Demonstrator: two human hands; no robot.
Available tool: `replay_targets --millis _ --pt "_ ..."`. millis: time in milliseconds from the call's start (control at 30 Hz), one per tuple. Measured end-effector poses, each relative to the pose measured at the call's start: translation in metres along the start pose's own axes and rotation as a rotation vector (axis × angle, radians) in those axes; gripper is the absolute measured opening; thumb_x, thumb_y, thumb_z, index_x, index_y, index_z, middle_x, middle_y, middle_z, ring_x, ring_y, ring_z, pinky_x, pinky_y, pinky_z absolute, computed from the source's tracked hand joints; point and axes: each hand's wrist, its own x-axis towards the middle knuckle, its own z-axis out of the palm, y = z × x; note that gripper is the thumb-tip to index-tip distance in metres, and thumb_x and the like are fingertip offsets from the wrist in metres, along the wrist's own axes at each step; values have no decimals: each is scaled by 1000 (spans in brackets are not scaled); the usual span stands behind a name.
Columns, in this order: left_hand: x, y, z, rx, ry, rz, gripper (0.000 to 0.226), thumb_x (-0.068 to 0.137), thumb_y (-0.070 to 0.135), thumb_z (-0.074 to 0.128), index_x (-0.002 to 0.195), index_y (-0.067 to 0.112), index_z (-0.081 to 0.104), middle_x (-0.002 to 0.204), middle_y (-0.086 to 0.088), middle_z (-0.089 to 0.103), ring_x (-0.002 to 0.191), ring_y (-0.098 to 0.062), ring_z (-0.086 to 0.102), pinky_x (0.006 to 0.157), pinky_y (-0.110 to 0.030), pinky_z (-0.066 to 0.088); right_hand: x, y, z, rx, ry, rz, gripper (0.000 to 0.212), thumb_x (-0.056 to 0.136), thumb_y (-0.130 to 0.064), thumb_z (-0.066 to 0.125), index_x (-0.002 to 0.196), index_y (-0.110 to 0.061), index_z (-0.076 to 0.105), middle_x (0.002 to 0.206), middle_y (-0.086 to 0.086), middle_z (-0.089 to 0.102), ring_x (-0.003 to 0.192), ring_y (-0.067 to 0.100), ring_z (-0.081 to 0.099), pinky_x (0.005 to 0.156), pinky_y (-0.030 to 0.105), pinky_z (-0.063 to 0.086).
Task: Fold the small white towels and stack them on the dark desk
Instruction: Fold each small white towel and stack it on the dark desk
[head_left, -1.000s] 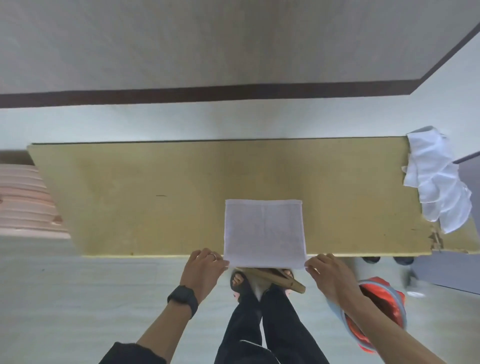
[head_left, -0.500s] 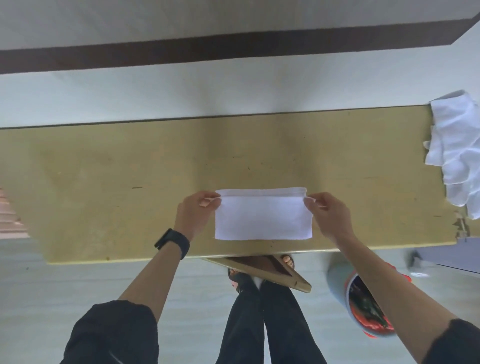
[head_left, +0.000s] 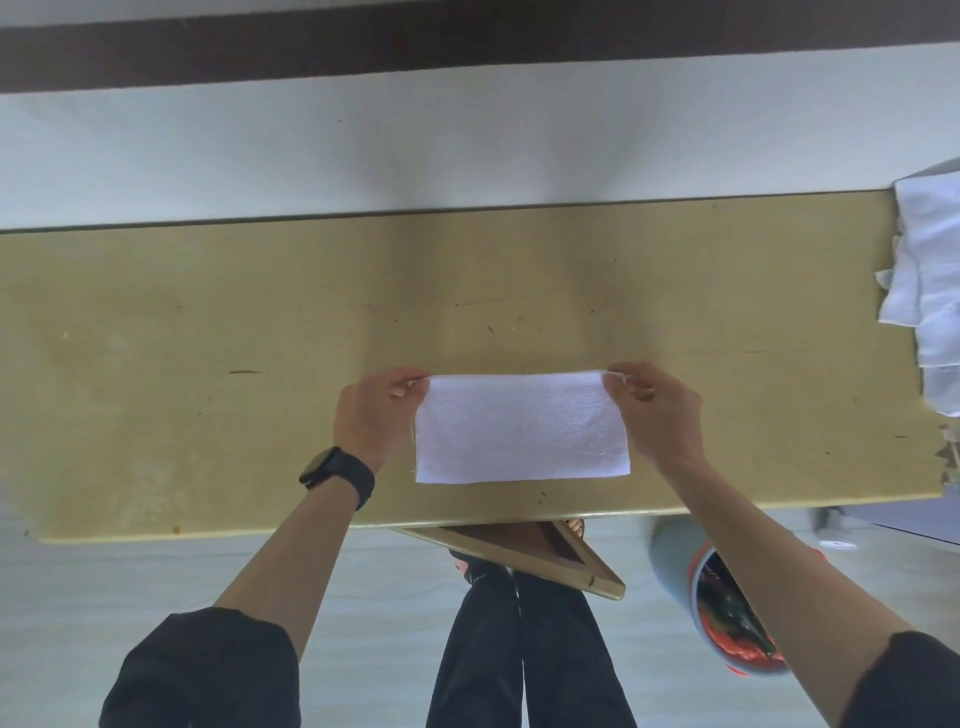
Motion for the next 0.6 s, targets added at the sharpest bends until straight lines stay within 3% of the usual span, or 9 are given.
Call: replay_targets --millis 100,200,500,600 --pt "3 3 -3 89 -3 34 16 93 37 62 101 38 76 91 15 72 85 -6 64 77 -23 50 0 0 3 -21 11 -21 11 90 -33 69 99 -31 74 83 -15 68 81 2 64 79 23 50" --pt "6 4 -4 96 -9 34 14 93 33 64 98 36 76 93 14 71 87 -6 63 77 -21 46 2 1 7 -37 25 -35 9 89 -33 69 97 -31 73 84 -12 69 82 7 66 79 29 53" --pt "6 -3 -6 110 -35 66 8 89 37 67 88 46 67 88 18 66 84 1 58 67 -14 38 5 0 10 -97 59 -37 2 86 -38 68 88 -37 68 85 -13 66 83 8 64 74 29 51" --pt "4 -1 -7 194 -53 111 7 92 39 62 92 46 64 93 16 63 89 -6 58 68 -23 44 8 -4 9 -126 39 -5 7 85 -38 69 91 -35 67 90 -13 65 85 9 63 68 27 48"
